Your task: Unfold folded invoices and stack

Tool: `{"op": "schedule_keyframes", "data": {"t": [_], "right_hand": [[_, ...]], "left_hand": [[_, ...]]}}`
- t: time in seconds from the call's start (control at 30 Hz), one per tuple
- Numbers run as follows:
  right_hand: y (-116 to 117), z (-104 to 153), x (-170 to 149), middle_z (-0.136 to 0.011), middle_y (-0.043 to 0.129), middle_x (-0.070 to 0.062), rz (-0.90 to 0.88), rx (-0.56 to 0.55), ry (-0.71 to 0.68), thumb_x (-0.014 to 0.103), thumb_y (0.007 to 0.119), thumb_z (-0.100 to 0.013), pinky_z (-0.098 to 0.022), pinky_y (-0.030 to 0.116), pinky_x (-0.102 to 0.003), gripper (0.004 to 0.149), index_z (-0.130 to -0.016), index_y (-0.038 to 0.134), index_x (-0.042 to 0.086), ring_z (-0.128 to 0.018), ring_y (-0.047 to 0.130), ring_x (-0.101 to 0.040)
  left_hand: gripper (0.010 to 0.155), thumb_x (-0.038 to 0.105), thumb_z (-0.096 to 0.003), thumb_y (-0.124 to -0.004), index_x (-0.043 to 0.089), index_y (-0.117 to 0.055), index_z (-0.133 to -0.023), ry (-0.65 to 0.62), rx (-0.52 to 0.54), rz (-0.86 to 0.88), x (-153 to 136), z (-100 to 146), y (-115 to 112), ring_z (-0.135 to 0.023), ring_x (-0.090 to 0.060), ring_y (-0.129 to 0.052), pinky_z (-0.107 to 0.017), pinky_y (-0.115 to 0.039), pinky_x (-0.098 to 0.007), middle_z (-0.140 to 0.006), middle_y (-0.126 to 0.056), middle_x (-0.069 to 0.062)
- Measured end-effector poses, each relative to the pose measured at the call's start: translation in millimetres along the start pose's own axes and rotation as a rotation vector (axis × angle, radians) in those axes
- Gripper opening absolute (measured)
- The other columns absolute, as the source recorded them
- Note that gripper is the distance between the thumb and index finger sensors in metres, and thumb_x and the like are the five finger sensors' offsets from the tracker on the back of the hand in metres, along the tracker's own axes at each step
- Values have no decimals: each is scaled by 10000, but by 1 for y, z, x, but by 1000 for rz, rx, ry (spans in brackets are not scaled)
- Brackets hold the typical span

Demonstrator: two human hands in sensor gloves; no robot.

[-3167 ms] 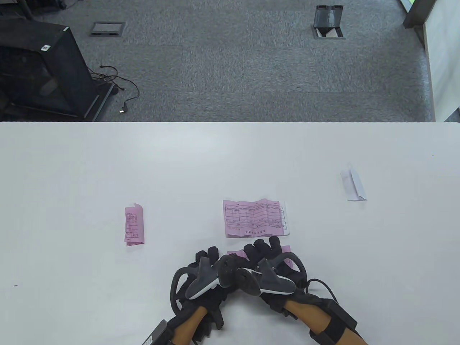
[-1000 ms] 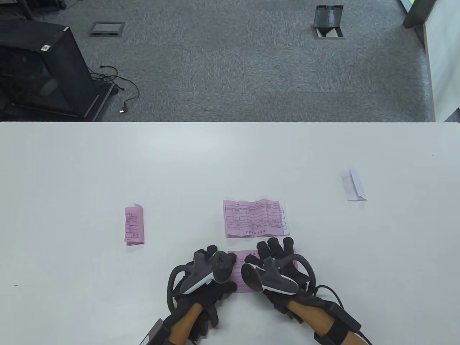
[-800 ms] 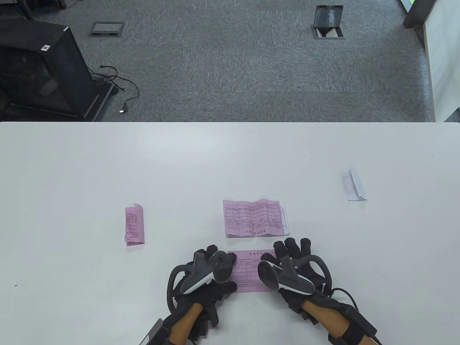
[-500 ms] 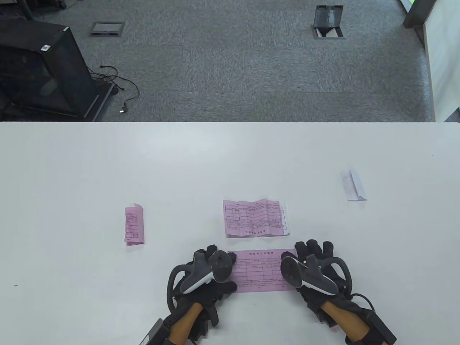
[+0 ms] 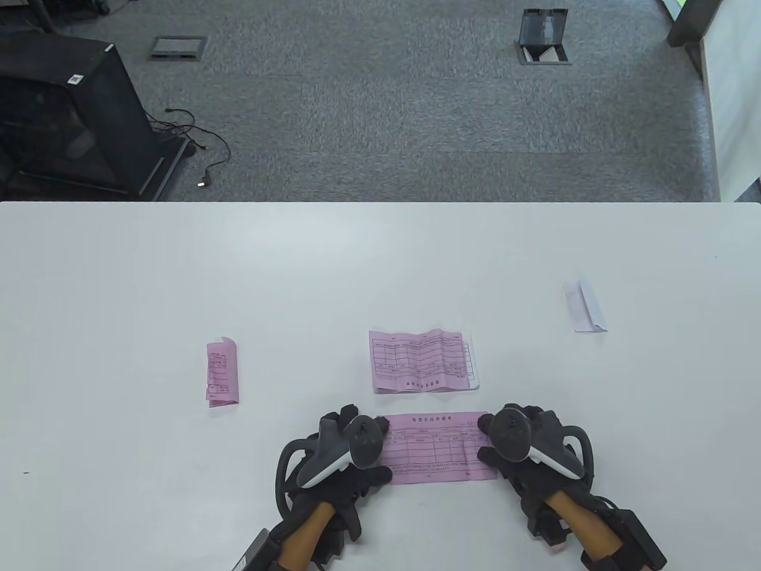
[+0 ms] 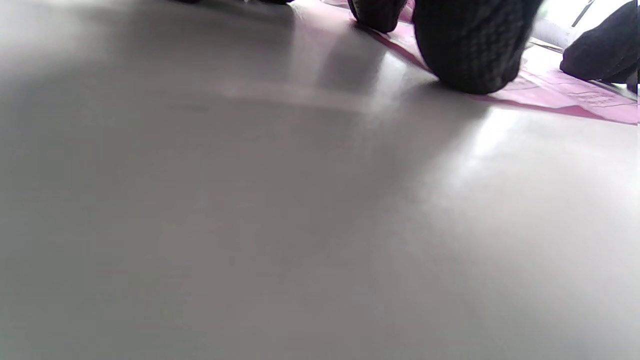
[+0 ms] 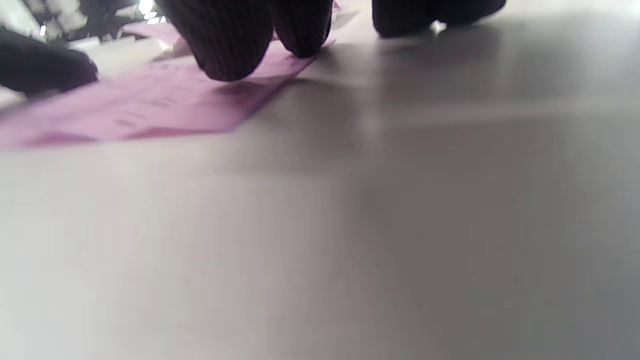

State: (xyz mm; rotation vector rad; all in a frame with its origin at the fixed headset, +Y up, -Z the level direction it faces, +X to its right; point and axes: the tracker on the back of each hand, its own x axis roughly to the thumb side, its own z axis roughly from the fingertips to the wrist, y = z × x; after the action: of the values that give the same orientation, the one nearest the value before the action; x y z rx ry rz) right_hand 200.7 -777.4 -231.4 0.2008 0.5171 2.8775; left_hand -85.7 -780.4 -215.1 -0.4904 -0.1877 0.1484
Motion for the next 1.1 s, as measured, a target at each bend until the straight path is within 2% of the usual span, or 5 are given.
{"op": "schedule_keyframes", "data": {"t": [0.13, 0.23, 0.4, 0.67, 1.1], "right_hand": [[-1, -1, -4, -1092, 416, -217, -91, -32, 10, 547, 654, -494, -679, 376, -718, 687, -1085, 400, 307, -971, 373, -513], [3, -2, 2, -1098, 389, -234, -48, -48, 8, 592, 627, -484, -680, 371, -721, 743, -1105, 322, 321, -970, 366, -527], [10, -2, 12, -1094, 371, -225, 118, -60, 32, 593, 648, -475, -688, 381, -708, 780, -1112, 376, 235, -973, 370, -522], [12, 3, 17, -1098, 409, -195, 117, -76, 15, 509, 645, -540, -706, 400, -683, 560, -1032, 463, 314, -988, 400, -500], [22, 7, 11, -1117, 222, -120, -229, -47, 161, 443, 671, -594, -737, 213, -622, 413, -910, 514, 228, -1034, 151, -396]], "left_hand": [[807, 545, -466, -786, 387, -374, -1141, -2, -1, 0, 0, 0, 0, -1063, -430, -175, -752, -376, -566, -1220, -150, -147], [807, 546, -468, -781, 387, -367, -1142, -3, -2, -3, 0, 0, 0, -1063, -431, -172, -752, -373, -566, -1219, -145, -150], [808, 547, -470, -776, 382, -363, -1144, -5, -2, -4, 0, 1, -1, -1063, -431, -169, -752, -368, -566, -1220, -141, -151], [807, 547, -474, -770, 378, -356, -1146, -5, 4, -6, 1, 1, -2, -1063, -436, -168, -752, -362, -570, -1220, -140, -157], [806, 552, -475, -762, 373, -354, -1147, -8, 15, -8, 1, 2, -3, -1065, -436, -170, -752, -359, -570, -1220, -145, -161]]}}
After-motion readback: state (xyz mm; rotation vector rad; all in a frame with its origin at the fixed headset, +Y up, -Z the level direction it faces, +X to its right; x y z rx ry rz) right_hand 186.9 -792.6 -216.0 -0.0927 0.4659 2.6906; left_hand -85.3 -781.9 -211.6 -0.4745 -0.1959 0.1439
